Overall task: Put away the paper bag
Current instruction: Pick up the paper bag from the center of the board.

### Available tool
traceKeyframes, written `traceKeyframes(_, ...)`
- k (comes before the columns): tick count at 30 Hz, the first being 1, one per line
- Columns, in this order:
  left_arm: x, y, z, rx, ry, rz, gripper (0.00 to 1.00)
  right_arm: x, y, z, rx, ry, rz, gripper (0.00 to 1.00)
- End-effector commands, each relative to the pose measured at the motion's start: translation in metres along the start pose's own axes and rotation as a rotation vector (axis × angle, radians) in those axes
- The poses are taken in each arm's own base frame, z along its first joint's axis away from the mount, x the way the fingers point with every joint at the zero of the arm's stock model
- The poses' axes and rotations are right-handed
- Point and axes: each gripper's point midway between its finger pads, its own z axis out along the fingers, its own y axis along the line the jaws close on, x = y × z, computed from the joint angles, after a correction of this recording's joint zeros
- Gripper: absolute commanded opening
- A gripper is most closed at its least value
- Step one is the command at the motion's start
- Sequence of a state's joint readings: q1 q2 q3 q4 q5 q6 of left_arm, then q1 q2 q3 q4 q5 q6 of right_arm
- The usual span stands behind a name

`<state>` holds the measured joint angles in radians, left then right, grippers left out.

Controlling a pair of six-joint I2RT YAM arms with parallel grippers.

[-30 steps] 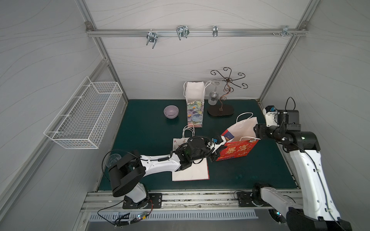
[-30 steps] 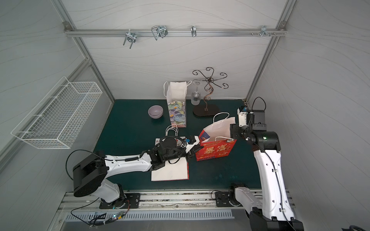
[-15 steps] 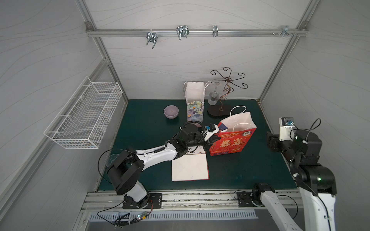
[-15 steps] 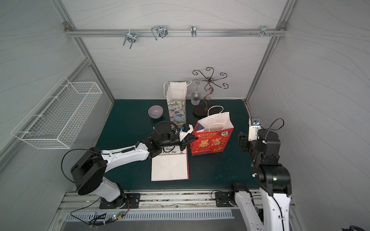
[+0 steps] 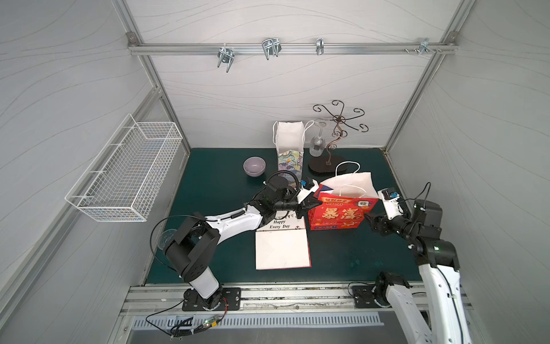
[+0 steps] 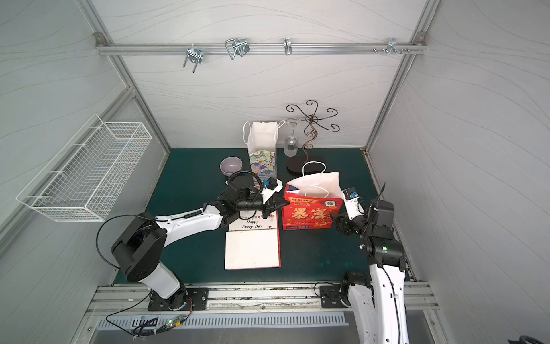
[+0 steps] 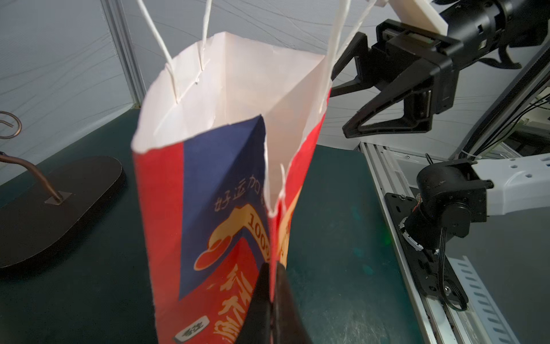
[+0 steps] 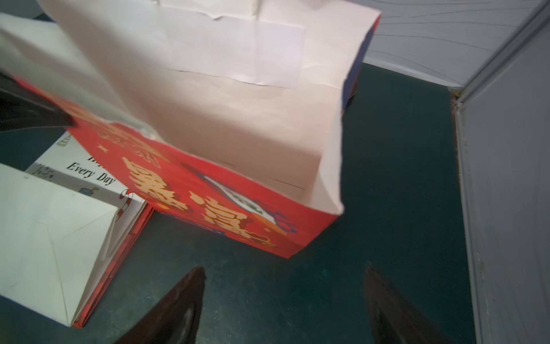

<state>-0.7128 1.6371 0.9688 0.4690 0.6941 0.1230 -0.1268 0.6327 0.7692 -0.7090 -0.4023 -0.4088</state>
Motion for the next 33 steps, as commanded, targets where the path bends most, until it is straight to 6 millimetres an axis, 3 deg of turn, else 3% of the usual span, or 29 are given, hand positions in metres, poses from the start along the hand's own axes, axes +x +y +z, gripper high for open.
traceKeyframes(1, -0.011, 0.004, 0.004, 0.024, -0.028, 0.027, 0.00, -0.023, 0.016, 0.003, -0.128, -0.143, -0.133, 0.85)
traceKeyframes(9, -0.016, 0.008, 0.006, 0.012, -0.052, 0.019, 0.00, -0.038, 0.017, 0.007, -0.206, -0.220, -0.247, 0.83)
traceKeyframes(20, -0.018, 0.017, 0.010, -0.017, -0.053, 0.036, 0.00, -0.040, 0.030, 0.006, -0.308, -0.235, -0.334, 0.73)
traceKeyframes(27, -0.048, 0.013, 0.007, 0.005, -0.110, 0.062, 0.00, -0.040, 0.040, -0.005, -0.313, -0.223, -0.370, 0.70)
traceKeyframes(33, -0.077, -0.002, -0.009, 0.020, -0.136, 0.103, 0.00, -0.044, 0.056, -0.026, -0.317, -0.211, -0.400, 0.69)
